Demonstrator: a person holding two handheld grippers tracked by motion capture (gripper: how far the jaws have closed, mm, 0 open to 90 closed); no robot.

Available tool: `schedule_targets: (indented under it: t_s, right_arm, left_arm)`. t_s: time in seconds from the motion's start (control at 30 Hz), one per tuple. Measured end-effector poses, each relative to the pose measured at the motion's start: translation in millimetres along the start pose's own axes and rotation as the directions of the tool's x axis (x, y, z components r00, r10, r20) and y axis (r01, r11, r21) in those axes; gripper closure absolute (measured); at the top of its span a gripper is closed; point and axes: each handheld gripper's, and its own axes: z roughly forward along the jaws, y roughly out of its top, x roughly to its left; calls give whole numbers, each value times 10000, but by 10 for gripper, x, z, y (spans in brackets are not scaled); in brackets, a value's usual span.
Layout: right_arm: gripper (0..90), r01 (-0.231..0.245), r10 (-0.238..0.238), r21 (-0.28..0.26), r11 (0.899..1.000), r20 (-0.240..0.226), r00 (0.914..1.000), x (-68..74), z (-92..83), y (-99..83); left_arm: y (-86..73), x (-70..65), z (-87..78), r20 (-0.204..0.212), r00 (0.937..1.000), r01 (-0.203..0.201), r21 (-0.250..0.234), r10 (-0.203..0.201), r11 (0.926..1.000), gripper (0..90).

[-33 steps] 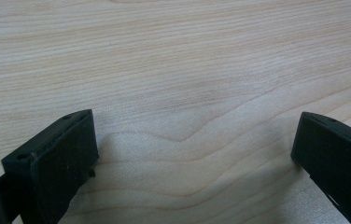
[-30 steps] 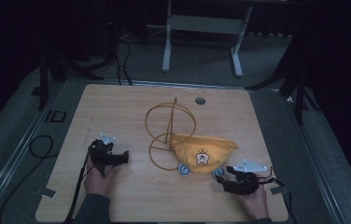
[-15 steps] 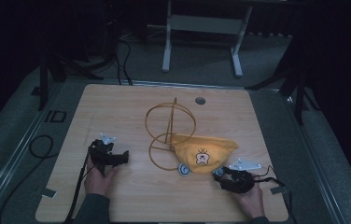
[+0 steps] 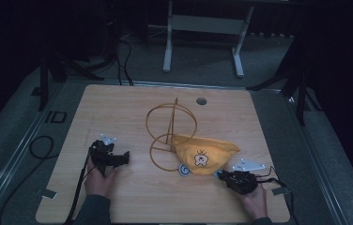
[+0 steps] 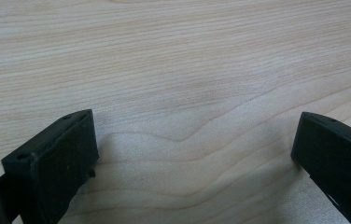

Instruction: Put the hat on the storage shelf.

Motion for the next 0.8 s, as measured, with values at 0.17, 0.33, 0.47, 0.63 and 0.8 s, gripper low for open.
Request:
schedule_targets:
  t_s: [0.17, 0.33, 0.47, 0.63, 0.8]
  right_arm:
    - [822, -134, 135, -424, 9990, 24, 9999, -24, -109, 14]
    - [822, -72, 83, -667, 9977, 166, 9998, -59, -237, 13]
    - [821, 51, -29, -835, 9965, 268, 9996, -71, -329, 35]
    - [822, 203, -172, -1093, 9938, 293, 9994, -91, -439, 71]
    - [822, 587, -553, -1132, 9918, 328, 9979, -142, -549, 170]
  left_arm:
    - [0, 0, 0, 1, 10000, 0, 1, 0, 10000, 4]
    - [0, 0, 0, 3, 10000, 6, 3, -6, 10000, 4]
    - [0, 0, 0, 0, 10000, -1, 2, 1, 10000, 4]
    - [0, 0, 0, 1, 10000, 3, 1, -3, 10000, 4]
    - [0, 0, 0, 1, 10000, 3, 1, -3, 10000, 4]
